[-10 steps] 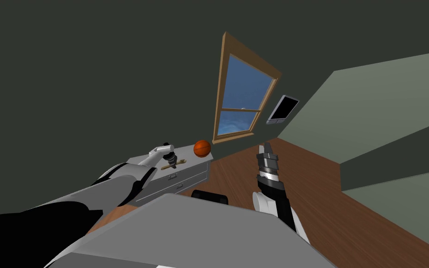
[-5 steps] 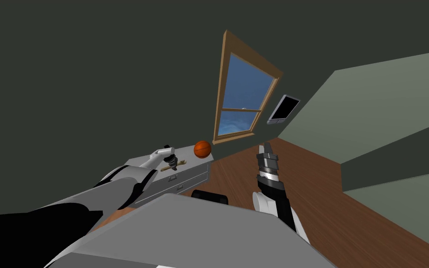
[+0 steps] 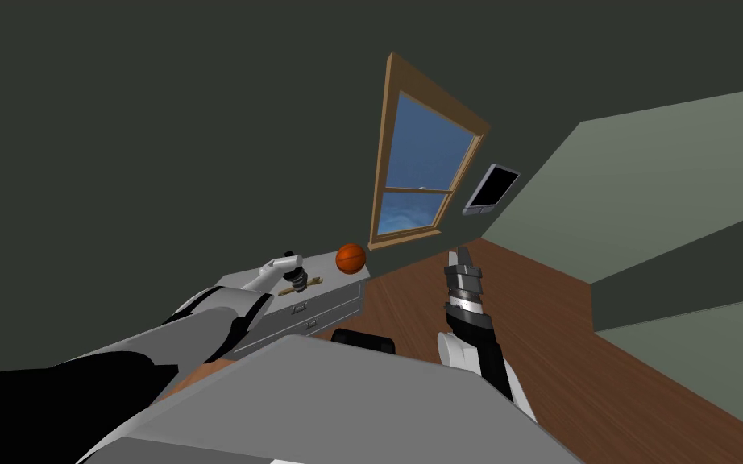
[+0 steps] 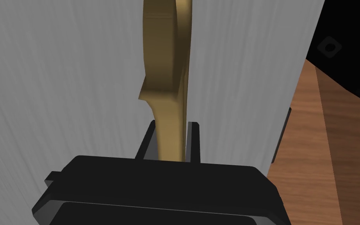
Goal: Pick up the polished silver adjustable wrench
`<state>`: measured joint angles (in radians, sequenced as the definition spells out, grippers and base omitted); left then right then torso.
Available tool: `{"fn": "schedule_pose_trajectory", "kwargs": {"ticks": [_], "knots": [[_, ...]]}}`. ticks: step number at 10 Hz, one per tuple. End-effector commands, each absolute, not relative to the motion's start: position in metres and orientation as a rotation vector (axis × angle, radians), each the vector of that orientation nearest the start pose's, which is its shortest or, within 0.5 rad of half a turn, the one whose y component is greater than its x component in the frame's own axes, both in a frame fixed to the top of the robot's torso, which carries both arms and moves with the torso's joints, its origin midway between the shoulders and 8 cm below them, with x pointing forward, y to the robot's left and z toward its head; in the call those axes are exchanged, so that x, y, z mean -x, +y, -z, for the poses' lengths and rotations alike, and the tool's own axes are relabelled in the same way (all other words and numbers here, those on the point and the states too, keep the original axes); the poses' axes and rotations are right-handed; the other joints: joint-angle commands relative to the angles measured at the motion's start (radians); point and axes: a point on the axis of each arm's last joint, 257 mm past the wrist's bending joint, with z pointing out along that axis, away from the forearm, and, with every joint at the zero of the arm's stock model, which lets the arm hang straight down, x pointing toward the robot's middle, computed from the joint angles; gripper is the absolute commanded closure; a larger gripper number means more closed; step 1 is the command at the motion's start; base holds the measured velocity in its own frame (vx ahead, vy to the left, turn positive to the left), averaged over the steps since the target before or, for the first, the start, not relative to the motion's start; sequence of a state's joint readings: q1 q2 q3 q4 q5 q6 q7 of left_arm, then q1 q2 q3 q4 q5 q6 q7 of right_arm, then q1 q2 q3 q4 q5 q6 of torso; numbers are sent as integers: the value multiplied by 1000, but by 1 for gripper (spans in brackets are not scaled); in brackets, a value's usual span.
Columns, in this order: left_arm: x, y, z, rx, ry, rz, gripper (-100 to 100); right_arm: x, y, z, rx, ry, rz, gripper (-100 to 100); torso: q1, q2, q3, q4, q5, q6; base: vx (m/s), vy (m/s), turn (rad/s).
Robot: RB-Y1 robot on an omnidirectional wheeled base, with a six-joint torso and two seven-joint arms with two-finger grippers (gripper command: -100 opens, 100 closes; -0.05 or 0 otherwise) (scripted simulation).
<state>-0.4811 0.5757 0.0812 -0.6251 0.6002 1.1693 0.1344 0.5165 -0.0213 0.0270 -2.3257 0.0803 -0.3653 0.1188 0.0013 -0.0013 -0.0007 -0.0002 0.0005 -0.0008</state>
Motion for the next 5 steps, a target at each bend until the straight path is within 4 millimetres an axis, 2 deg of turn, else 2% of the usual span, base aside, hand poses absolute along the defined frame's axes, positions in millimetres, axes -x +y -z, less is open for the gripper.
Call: {"fn": "schedule_pose_trajectory", "kwargs": {"ticks": [1, 2, 3, 4, 5], "knots": [[-387, 454, 471, 2713, 1527, 150, 0, -358, -265, -12, -628, 775, -1135, 0, 0, 0, 0, 0, 0, 0, 0, 0, 0], [-395, 459, 457, 2710, 1527, 151, 100, -358, -265, -12, -628, 775, -1135, 0, 0, 0, 0, 0, 0, 0, -27, -22, 2], [-396, 461, 452, 2710, 1527, 151, 100, -358, -265, -12, -628, 775, -1135, 0, -1, 2, 1, 1, -1, 0, -42, -31, 8], [-394, 459, 457, 2711, 1525, 151, 100, -358, -265, -12, -628, 775, -1135, 0, -2, 3, 2, 1, -1, 0, -18, -13, 1], [-394, 459, 456, 2711, 1526, 150, 0, -358, -265, -12, -628, 775, -1135, 0, -2, 2, 1, 1, -1, 0, 0, 0, 0]]}}
